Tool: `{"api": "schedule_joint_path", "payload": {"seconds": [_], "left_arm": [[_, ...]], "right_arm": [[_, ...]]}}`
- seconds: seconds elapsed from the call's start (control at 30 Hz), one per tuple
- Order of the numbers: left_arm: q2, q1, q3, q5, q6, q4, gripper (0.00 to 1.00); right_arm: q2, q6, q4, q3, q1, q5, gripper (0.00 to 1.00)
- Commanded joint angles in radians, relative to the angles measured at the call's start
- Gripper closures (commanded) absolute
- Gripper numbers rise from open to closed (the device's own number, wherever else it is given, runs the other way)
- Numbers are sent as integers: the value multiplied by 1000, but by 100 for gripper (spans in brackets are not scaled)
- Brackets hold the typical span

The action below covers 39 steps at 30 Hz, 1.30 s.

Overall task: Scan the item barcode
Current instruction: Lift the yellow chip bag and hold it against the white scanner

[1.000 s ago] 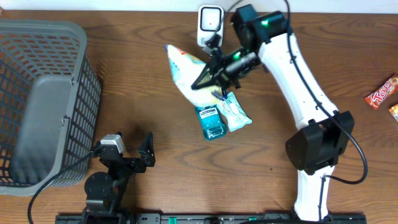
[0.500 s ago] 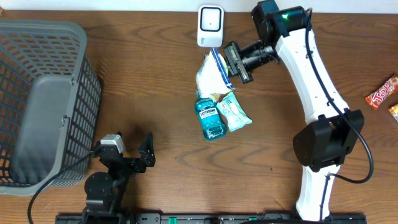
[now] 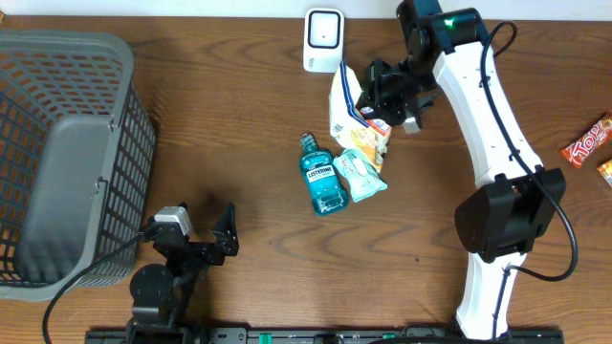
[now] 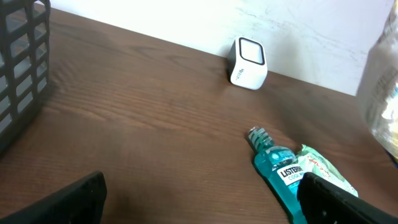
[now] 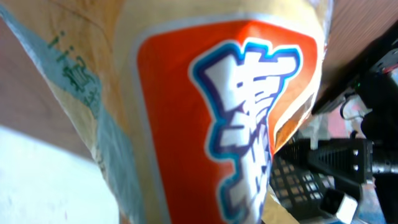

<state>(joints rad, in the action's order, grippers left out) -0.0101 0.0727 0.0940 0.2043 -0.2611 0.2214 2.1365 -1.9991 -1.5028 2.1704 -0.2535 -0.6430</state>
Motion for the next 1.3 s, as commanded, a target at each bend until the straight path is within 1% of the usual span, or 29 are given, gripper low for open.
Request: {"api": "schedule_joint_path", "payload": {"seconds": [0.0, 0.27, 0.53, 0.7, 0.77, 0.8, 0.87, 0.93, 1.1, 1.27], "left_arm": [[5, -5, -16, 5, 6, 24, 2], [5, -5, -16, 5, 6, 24, 2], [5, -5, -16, 5, 6, 24, 2], [5, -5, -16, 5, 6, 24, 2], [5, -5, -16, 5, 6, 24, 2], [5, -5, -16, 5, 6, 24, 2], [5, -5, -16, 5, 6, 24, 2], [5, -5, -16, 5, 6, 24, 2], [5, -5, -16, 5, 6, 24, 2], [5, -5, -16, 5, 6, 24, 2]], "right_arm": [[0, -50, -19, 5, 0, 58, 99], [-1, -39, -21, 5, 0, 58, 99], [-1, 50, -44, 5, 2, 57, 99], [0, 171, -78, 5, 23, 57, 99], [-1, 294, -90, 5, 36, 60, 98], [-1, 393, -90, 5, 42, 74, 98], [-1, 574, -86, 5, 50, 145, 99], [-1, 642, -83, 5, 52, 244, 99], [-1, 677, -29, 5, 22, 467, 99], [0, 661, 164, 3, -31, 637, 98]]}}
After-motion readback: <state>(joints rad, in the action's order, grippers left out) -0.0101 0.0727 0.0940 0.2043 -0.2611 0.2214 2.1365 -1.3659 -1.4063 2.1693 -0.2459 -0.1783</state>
